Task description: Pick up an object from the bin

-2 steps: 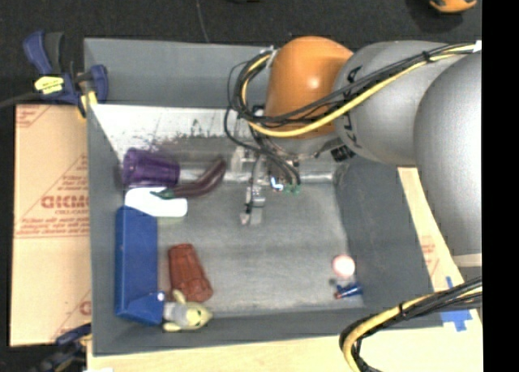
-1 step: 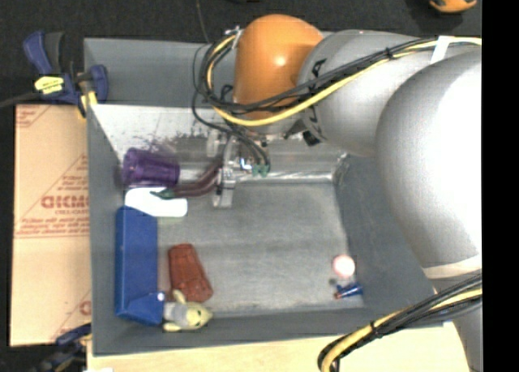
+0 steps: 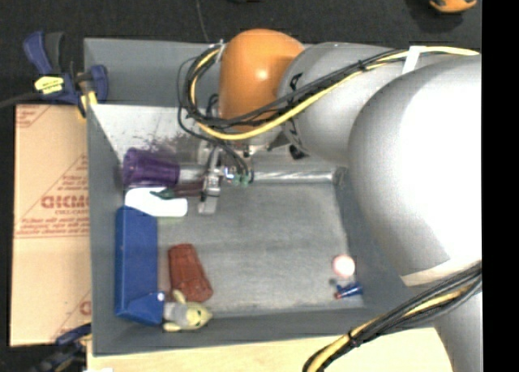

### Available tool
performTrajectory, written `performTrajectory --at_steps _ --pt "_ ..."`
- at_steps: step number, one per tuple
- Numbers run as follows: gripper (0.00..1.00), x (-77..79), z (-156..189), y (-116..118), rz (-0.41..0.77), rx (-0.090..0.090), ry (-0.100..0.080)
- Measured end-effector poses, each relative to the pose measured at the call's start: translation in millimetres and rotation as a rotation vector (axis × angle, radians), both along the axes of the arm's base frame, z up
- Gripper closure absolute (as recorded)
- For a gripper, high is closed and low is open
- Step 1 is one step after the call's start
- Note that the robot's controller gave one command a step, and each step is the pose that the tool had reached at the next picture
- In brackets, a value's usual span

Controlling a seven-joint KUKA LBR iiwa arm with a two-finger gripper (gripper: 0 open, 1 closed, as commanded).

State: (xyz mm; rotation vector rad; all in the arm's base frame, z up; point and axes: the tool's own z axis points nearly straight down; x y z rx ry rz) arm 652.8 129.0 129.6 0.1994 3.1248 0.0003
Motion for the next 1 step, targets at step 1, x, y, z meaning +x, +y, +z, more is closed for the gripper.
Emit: performTrajectory --at_steps 1 --pt "1.00 -28.7 -52.7 -21.9 -0.108 0.005 -0.007"
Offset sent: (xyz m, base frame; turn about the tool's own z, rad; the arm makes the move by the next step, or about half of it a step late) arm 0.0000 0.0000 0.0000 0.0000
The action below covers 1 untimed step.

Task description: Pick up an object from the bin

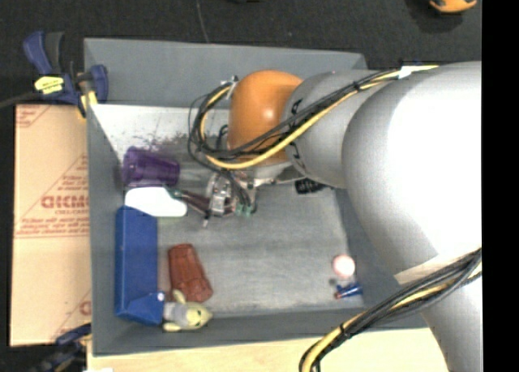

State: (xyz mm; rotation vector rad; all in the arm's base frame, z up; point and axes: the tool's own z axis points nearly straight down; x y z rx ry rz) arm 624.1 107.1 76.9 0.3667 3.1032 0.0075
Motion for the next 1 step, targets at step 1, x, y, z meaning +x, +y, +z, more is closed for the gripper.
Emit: performTrajectory --at_steps 1 --pt "1.00 0.0 0.0 0.0 0.001 0.000 0.000"
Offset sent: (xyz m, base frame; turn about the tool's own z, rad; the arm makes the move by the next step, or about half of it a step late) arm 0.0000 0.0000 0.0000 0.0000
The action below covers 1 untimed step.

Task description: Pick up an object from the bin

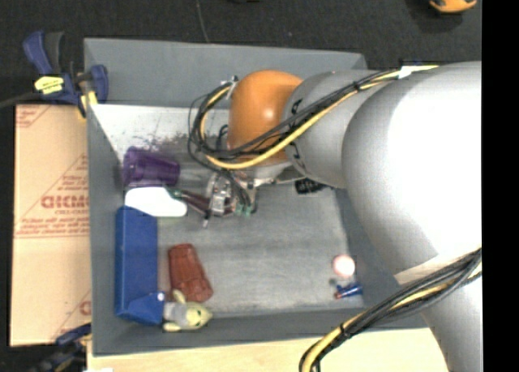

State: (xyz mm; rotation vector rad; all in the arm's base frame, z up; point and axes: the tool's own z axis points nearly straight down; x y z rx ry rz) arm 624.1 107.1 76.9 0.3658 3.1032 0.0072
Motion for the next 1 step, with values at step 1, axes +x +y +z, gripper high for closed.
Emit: performTrajectory --at_steps 1 --pt "1.00 0.0 0.0 0.0 0.000 0.000 0.000"
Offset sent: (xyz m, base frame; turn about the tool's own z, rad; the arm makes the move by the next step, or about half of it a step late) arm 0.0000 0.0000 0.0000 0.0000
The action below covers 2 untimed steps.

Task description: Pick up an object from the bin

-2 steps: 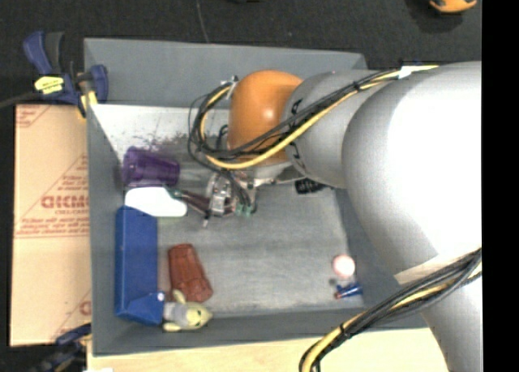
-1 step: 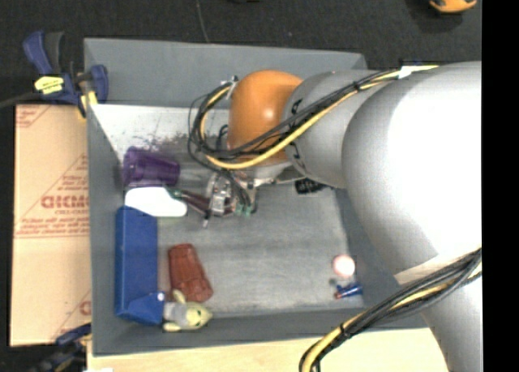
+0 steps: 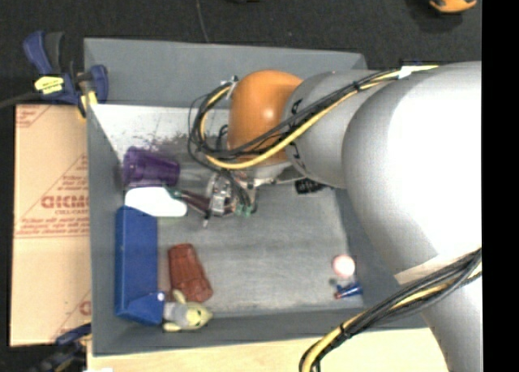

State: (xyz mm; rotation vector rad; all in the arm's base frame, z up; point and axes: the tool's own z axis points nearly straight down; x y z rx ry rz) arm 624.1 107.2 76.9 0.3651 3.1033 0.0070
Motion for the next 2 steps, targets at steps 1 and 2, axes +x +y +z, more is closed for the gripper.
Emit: performTrajectory --at_steps 1,2 --pt "1.00 0.0 0 0 0.000 0.000 0.000" --pt "1.00 -6.3 207 -13 -0.015 0.002 -0.010"
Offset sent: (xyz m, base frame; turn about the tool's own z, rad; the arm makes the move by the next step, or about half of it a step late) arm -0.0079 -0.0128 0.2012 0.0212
